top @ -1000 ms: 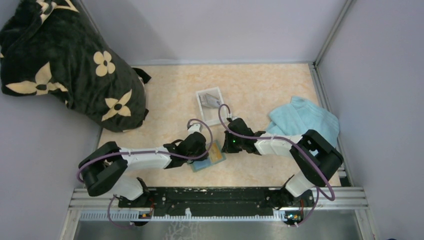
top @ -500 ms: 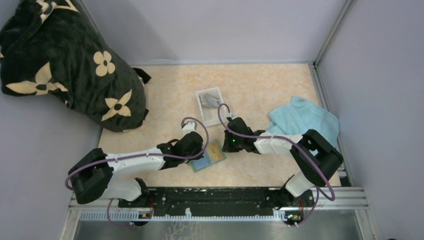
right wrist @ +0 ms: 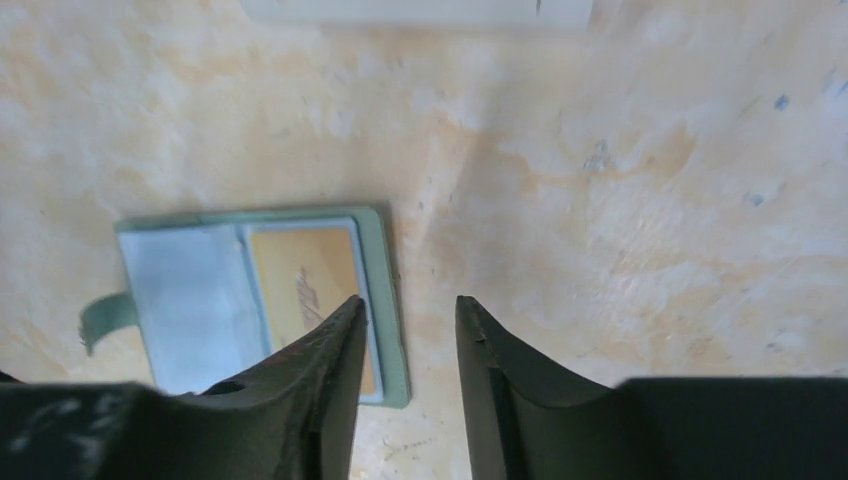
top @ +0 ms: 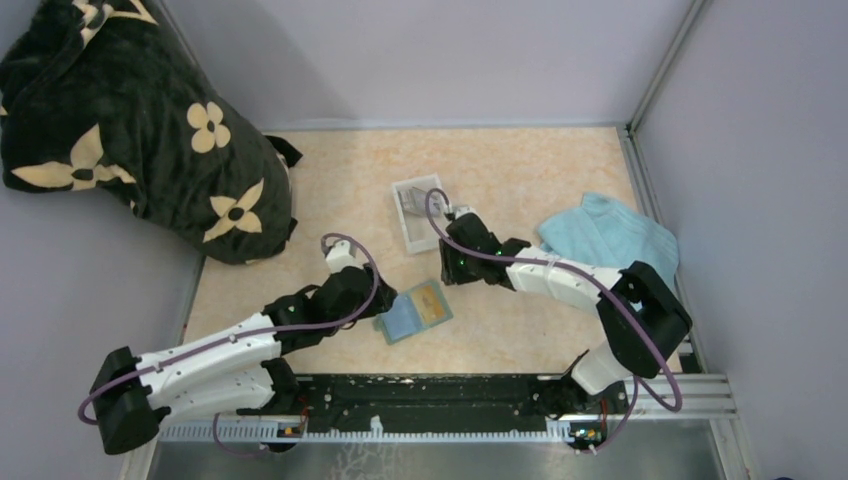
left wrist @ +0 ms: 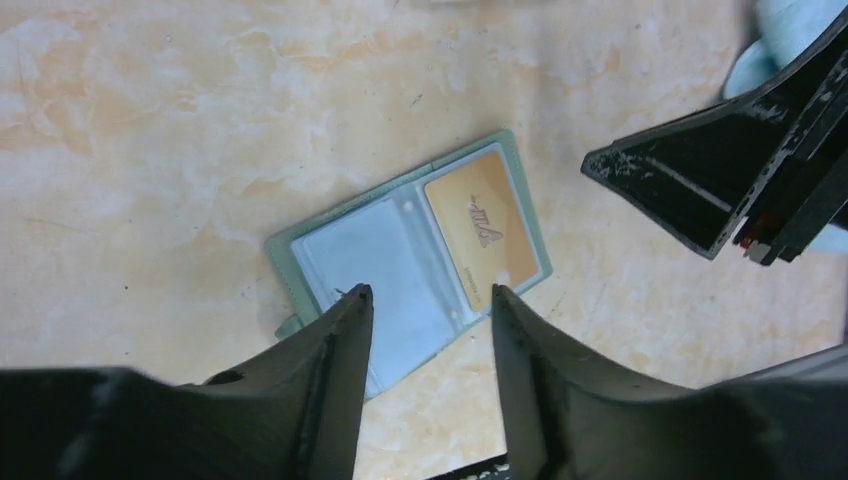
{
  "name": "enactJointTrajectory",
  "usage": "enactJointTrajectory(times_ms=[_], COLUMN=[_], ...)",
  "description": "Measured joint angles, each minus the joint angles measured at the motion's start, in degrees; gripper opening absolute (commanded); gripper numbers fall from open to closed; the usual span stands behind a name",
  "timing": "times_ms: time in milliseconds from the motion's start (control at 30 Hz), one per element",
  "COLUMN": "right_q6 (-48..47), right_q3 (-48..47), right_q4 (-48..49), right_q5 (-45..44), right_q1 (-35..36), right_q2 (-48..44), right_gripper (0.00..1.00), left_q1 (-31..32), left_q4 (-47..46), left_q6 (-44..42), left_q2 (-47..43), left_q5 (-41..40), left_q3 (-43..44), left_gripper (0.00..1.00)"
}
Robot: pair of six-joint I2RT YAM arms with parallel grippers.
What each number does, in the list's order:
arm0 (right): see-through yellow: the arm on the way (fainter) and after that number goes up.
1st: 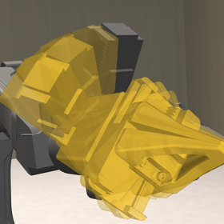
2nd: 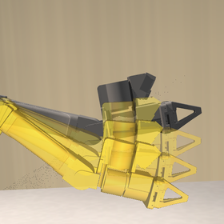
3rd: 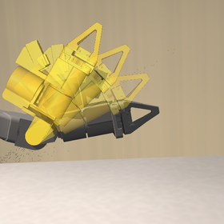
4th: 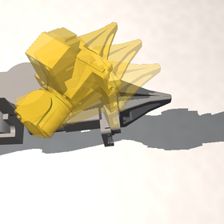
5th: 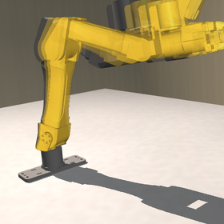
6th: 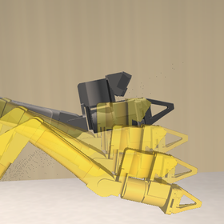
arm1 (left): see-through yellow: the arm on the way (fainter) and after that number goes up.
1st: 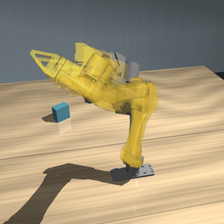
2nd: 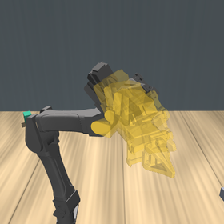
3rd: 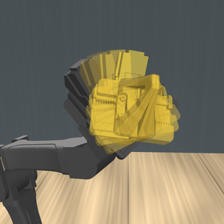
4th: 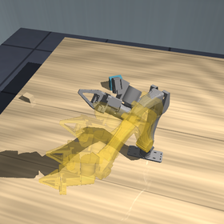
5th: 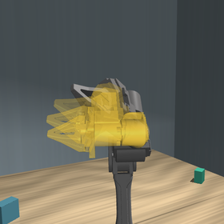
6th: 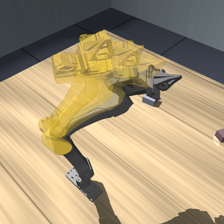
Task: Put the credit cards into the card holder
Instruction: Pick up the credit card from the storage box.
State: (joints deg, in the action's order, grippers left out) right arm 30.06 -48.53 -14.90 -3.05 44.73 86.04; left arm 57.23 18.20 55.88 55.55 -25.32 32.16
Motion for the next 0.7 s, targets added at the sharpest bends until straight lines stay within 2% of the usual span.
enactJointTrajectory(times_ms=[33,167,233,500,633,700], right_q6=[-1.0,-5.7,-7.6,-13.8,-18.3,-20.0], right_q3=[-1.5,-8.7,-11.7,-18.8,-23.9,-27.8], right_q4=[-0.9,-3.6,-3.5,-1.6,0.3,0.0], right_q5=[-0.8,-5.2,-7.9,-12.1,-11.2,-10.6], right_q1=[0.1,0.3,0.4,0.5,0.5,0.5], right_q2=[-0.3,-0.9,-1.2,-1.5,1.3,4.5], right_gripper=[0.48,0.6,0.61,0.35,0.31,0.37], left_q1=[0.0,0.0,0.0,0.0,0.0,0.0], left_q4=[0.6,1.8,2.0,0.9,-1.4,-1.4], left_q6=[0.0,-1.3,-2.5,-4.1,-3.7,-2.4], left_q2=[-1.4,-7.5,-10.3,-21.8,-31.6,-37.0], left_q5=[-0.2,-1.1,-1.0,-0.1,1.4,1.3], left_q3=[-0.1,-0.3,-0.3,-3.8,-9.3,-11.6], left_gripper=[0.97,1.0,1.0,1.0,0.99,0.99])
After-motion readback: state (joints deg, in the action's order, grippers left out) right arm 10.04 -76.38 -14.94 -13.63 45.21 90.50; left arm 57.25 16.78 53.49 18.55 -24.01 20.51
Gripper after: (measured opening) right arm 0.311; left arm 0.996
